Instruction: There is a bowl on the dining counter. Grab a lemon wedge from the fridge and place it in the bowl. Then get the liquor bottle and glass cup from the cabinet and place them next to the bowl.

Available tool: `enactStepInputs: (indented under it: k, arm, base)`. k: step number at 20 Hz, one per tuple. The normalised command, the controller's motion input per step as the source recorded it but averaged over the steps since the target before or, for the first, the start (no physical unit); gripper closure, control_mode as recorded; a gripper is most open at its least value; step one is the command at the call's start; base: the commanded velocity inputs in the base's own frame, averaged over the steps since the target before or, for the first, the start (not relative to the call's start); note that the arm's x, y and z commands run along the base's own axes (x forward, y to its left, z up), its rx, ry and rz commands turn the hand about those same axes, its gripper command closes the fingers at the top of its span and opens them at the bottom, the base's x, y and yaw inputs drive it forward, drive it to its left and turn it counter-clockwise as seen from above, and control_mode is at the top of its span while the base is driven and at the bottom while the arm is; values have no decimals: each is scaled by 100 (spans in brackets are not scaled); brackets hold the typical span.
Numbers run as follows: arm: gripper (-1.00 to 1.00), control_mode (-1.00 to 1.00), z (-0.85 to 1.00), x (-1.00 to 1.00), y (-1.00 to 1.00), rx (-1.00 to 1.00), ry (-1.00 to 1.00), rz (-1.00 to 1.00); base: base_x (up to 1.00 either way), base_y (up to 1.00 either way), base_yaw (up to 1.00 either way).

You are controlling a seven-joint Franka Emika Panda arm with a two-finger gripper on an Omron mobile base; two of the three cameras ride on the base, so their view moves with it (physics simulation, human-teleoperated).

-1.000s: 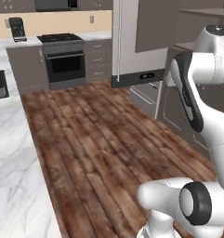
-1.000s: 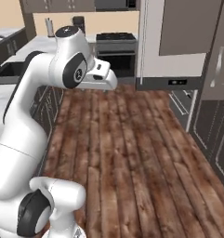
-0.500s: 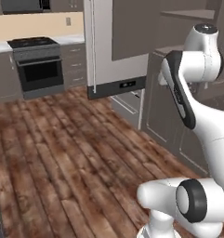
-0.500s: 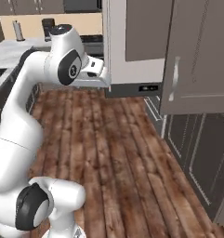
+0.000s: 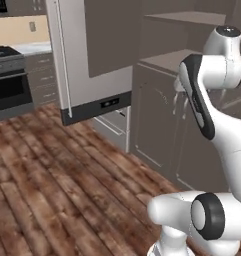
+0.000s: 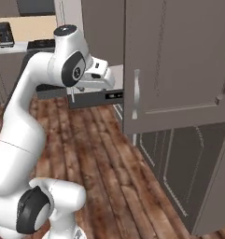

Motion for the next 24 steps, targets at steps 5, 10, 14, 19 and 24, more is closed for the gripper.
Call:
enactStepInputs:
  k: [5, 10, 14, 19, 24]
  arm:
    - [-100, 100, 0, 0, 0, 0, 0, 0]
    - [-100, 100, 0, 0, 0, 0, 0, 0]
    - [-100, 100, 0, 0, 0, 0, 0, 0]
    - [-100, 100, 0, 0, 0, 0, 0, 0]
    - [-100, 100, 0, 0, 0, 0, 0, 0]
  base:
    - [95, 2, -6]
    - [62, -1, -16]
    - [51, 0, -35]
    - [59, 14, -39]
    - [45, 22, -37]
